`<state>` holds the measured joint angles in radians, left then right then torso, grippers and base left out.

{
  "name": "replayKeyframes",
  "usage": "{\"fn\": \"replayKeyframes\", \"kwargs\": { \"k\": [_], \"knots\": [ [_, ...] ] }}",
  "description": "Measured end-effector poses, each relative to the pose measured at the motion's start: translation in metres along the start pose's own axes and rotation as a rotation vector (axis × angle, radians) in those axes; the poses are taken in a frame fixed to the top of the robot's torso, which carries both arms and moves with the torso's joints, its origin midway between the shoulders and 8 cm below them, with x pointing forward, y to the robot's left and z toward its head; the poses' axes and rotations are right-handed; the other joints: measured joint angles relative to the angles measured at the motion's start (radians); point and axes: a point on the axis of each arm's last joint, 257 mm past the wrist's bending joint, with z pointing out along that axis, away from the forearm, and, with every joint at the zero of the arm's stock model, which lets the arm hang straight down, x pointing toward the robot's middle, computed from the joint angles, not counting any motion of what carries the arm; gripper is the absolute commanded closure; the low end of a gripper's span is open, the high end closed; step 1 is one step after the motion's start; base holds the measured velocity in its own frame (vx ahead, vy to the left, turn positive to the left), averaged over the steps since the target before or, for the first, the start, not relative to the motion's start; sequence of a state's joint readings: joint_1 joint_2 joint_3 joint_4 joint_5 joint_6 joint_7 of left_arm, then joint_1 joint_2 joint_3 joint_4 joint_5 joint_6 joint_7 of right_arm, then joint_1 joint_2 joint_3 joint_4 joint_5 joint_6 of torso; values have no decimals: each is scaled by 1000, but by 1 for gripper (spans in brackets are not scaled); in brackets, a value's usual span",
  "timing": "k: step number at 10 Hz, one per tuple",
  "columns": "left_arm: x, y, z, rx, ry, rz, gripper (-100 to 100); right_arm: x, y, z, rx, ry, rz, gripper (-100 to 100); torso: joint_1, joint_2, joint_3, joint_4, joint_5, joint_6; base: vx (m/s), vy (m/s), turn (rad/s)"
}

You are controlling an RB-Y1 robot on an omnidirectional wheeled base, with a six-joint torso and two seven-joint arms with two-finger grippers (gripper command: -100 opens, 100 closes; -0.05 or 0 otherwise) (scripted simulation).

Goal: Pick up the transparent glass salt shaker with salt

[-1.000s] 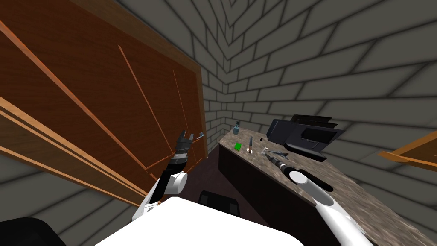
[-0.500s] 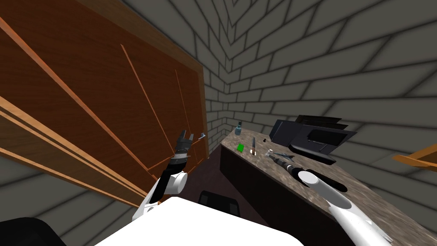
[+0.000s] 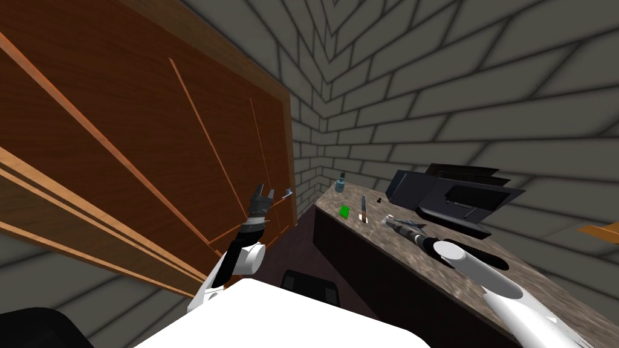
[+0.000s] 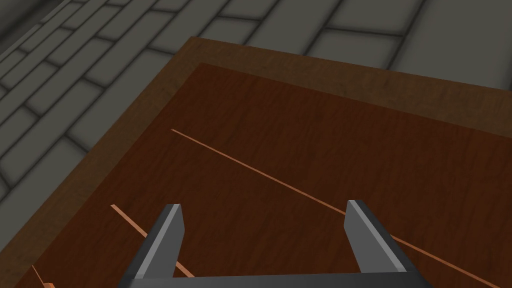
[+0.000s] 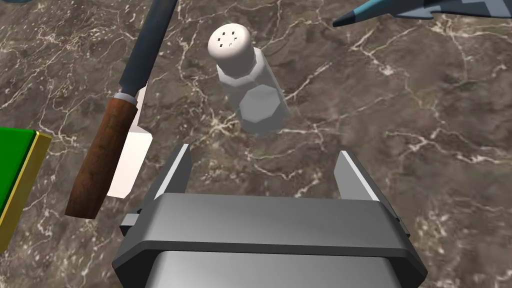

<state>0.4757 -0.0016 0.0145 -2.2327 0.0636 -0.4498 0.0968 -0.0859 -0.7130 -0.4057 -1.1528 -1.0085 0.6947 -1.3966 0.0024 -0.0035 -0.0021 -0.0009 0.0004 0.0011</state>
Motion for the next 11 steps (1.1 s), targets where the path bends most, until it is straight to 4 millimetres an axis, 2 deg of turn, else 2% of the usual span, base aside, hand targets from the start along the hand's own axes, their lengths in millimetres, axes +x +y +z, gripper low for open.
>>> {"fn": "replayKeyframes", "kwargs": {
  "k": [11],
  "knots": [
    [0, 0, 0, 0, 0, 0, 0, 3, 48, -37, -83, -218, -6, -100, -2, -1, -1, 0, 0, 0, 57, 33, 11]
  ]
}}
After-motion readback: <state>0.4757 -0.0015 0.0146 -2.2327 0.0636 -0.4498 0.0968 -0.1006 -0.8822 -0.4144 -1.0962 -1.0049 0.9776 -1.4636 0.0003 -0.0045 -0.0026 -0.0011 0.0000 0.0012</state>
